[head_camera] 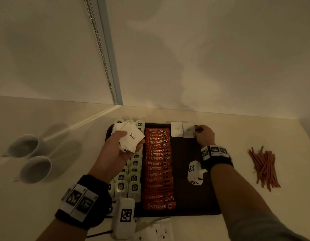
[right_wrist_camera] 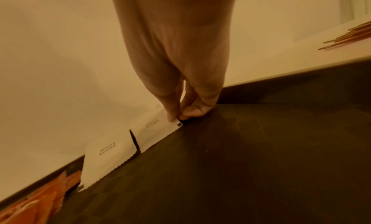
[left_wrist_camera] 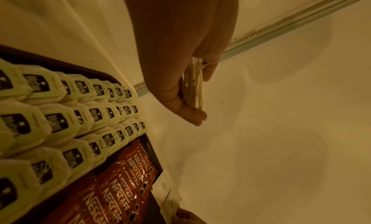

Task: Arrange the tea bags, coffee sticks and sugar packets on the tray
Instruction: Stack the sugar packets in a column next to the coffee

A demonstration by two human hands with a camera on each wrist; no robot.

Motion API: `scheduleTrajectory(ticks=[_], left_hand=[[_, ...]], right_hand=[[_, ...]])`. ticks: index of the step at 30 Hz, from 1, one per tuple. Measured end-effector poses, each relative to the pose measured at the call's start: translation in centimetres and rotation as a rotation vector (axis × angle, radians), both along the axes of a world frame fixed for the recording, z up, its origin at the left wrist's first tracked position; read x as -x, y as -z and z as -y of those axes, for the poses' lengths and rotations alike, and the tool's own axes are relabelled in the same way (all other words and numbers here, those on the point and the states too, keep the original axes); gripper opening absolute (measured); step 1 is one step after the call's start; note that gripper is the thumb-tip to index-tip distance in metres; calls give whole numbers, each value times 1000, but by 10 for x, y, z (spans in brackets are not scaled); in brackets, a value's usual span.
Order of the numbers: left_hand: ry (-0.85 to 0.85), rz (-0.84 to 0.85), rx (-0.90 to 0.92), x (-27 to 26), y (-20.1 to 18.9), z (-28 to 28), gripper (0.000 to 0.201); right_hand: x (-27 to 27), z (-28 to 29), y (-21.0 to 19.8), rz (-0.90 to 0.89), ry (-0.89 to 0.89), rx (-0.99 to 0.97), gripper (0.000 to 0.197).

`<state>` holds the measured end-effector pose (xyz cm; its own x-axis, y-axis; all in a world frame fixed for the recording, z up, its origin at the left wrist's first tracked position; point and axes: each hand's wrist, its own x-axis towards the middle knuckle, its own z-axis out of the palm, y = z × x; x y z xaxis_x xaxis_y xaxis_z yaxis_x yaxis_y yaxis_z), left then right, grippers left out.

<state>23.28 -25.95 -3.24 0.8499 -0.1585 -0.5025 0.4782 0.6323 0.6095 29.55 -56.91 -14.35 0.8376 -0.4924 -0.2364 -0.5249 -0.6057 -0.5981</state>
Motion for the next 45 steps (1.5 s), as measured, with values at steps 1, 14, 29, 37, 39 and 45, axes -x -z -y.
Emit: scheduleTrajectory(ticks=[1, 14, 29, 37, 39, 45], left_hand=[[-2, 3, 3, 0, 0, 0, 20], [3, 124, -144, -3, 4, 10, 34], [55, 239, -260, 5, 6, 8, 35], [-33, 132, -120, 6, 12, 11, 27], [-62, 141, -112, 4, 12, 6, 30], [-68, 155, -242, 4, 16, -3, 37]], right_hand=[[0, -1, 0, 1, 2, 2, 21], [34, -113, -101, 139, -421, -500, 27], [57, -143, -123, 294, -390, -730, 29], [56, -108, -109, 275, -246, -663, 18], [48, -86, -93, 276, -189, -488, 26], [43, -47, -40, 165, -23, -205, 30]])
